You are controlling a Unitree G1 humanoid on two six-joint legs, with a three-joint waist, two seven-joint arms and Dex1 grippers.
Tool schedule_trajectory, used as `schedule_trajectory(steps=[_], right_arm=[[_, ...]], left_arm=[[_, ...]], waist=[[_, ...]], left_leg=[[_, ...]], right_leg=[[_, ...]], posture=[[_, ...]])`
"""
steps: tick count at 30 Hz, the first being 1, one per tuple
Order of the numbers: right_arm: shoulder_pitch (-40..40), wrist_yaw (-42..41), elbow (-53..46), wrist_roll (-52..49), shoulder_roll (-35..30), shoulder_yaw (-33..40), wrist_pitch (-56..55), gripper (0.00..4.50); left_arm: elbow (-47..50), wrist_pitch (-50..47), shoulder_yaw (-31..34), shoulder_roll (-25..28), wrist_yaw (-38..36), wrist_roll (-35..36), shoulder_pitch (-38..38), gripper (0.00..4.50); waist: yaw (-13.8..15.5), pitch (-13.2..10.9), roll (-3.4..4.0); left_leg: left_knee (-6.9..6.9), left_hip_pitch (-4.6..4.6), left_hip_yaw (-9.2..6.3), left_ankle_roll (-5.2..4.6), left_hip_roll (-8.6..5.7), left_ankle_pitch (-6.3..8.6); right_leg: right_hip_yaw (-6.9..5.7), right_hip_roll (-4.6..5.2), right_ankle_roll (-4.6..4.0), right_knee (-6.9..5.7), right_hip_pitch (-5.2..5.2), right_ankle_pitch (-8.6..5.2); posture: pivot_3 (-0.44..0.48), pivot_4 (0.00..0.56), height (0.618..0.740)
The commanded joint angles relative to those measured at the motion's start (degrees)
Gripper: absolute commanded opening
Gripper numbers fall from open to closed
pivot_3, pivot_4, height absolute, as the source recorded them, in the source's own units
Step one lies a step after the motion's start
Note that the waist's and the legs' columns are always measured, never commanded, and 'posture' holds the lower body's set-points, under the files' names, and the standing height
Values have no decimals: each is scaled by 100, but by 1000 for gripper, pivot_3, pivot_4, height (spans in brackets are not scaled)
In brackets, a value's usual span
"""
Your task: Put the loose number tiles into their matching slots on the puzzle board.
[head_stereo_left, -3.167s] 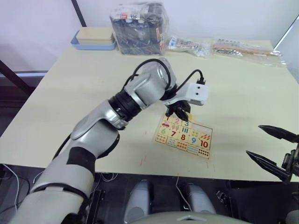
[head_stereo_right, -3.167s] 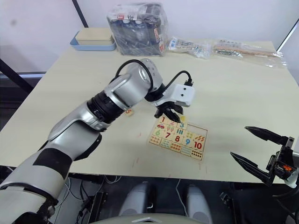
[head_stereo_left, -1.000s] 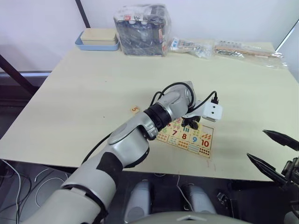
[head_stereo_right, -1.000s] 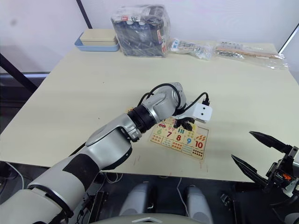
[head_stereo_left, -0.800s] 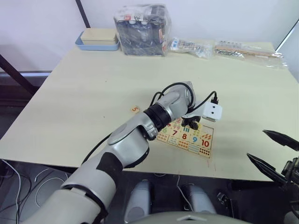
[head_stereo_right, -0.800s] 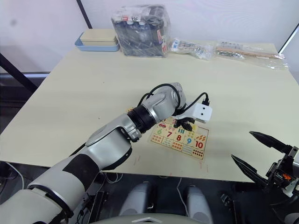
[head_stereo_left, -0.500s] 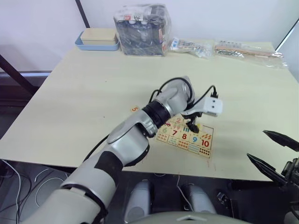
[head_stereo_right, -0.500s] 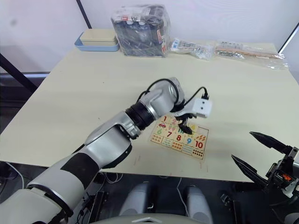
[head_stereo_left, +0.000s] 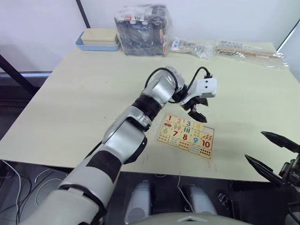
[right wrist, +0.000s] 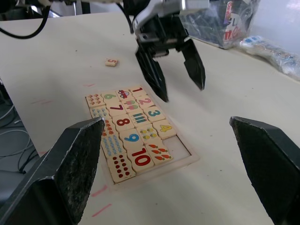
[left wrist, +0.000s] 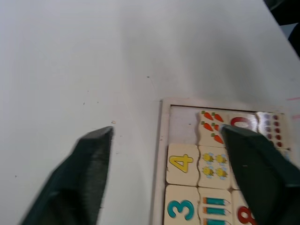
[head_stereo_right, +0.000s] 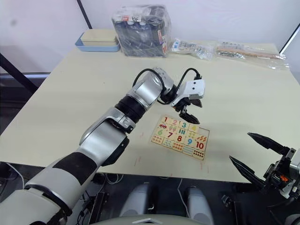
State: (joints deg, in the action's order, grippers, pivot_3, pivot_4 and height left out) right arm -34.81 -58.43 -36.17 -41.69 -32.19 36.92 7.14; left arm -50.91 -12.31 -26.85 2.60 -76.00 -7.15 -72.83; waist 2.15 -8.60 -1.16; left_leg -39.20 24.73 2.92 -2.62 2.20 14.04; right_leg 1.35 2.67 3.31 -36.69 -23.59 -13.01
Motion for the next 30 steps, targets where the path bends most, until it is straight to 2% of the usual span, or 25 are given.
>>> schedule_trajectory(steps=[1,2,3,5,14,30], right_arm=[[-40,42,-156,-41,8,76,-115,4500],[-46,47,-160,-44,7,77,-116,4500],[-44,65,-171,-39,7,66,-111,4500],[-53,93,-196,-38,14,59,-105,4500],[-141,181,-293,-50,25,50,-92,4500],[-135,199,-296,-48,19,29,-107,4500]], left_arm=[[-104,431,149,-123,148,26,-18,1767],[-147,472,149,-137,159,22,-15,1309],[-244,665,90,-150,246,-54,43,650],[-417,951,-11,-180,407,-187,150,52],[-1149,1612,-44,-361,887,-622,172,52],[-1360,1761,49,-332,918,-804,135,52]], waist=[[-1,0,0],[-2,0,0],[-2,0,0],[-5,1,1],[-1,1,1],[-3,1,1]], left_leg=[[0,1,1,0,0,0],[0,0,0,0,0,0],[0,0,0,0,0,0],[0,0,0,0,0,0],[0,-1,-1,0,-1,0],[0,-1,-2,0,-1,0]], right_leg=[[0,0,0,0,-1,0],[0,0,0,0,0,0],[0,0,0,0,0,0],[0,0,0,0,0,0],[-2,0,0,0,2,0],[-3,0,0,0,3,0]], posture=[[0,150,740],[0,150,740],[0,150,740],[0,150,740],[0,150,740],[0,150,740]])
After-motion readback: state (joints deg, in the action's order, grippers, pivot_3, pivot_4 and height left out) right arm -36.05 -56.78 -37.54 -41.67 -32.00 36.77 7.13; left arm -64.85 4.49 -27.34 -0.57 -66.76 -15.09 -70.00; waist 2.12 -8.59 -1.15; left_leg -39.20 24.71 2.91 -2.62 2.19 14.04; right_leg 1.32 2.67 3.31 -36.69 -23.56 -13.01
